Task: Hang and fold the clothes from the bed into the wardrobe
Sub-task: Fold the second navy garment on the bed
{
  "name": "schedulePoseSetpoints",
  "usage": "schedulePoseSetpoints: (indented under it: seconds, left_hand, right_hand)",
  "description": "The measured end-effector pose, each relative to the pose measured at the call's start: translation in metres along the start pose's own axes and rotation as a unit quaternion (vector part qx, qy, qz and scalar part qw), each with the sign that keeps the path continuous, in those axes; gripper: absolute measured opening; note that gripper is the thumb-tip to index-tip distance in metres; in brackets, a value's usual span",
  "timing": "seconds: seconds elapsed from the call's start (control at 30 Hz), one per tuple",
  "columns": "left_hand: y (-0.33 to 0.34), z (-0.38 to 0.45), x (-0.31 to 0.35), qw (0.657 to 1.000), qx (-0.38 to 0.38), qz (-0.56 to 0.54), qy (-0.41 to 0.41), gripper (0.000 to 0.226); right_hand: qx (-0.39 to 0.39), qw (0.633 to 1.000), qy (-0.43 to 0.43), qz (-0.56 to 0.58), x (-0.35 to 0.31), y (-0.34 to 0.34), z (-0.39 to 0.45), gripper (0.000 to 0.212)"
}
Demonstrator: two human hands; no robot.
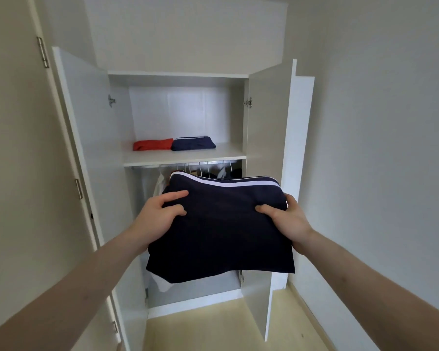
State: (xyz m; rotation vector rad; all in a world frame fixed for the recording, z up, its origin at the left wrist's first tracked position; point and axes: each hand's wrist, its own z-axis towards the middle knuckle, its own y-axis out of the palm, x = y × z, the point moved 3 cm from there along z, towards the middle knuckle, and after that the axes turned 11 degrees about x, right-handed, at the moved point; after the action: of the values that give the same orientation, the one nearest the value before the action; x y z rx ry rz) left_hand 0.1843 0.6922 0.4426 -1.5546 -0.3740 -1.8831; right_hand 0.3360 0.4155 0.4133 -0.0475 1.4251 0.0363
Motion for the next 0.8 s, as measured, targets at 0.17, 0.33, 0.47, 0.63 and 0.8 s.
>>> schedulePoseSetpoints:
  seconds: [0.17, 0.33, 0.47, 0.63, 0.8]
  left_hand:
    - [0.006, 0.076, -0.012, 1.0, -0.001, 0.008, 0.026, 0.05]
    - [0.005, 0.166, -0.026, 0.999, -0.008, 0.008, 0.038, 0.051]
    - [0.0, 0.242, -0.035, 0.999, -0.016, 0.007, 0.048, 0.052]
    - [0.005, 0.328, -0.05, 0.998, -0.037, 0.016, 0.056, 0.052]
    - [0.024, 0.396, -0.065, 0.997, -0.051, 0.037, 0.039, 0.061]
  right_hand:
    - [0.007, 1.0, -0.016, -0.002, -0.001, 0.041, 0.062, 0.067]
    - [0.013, 1.0, -0.024, -0.005, -0.006, 0.096, 0.13, 0.072]
    - [0.027, 0.999, -0.038, -0.008, -0.014, 0.14, 0.187, 0.069]
    - [0.044, 0.999, -0.026, -0.003, -0.004, 0.183, 0.248, 0.068]
    - [0.062, 0.998, -0.012, -0.014, 0.008, 0.211, 0.31, 0.066]
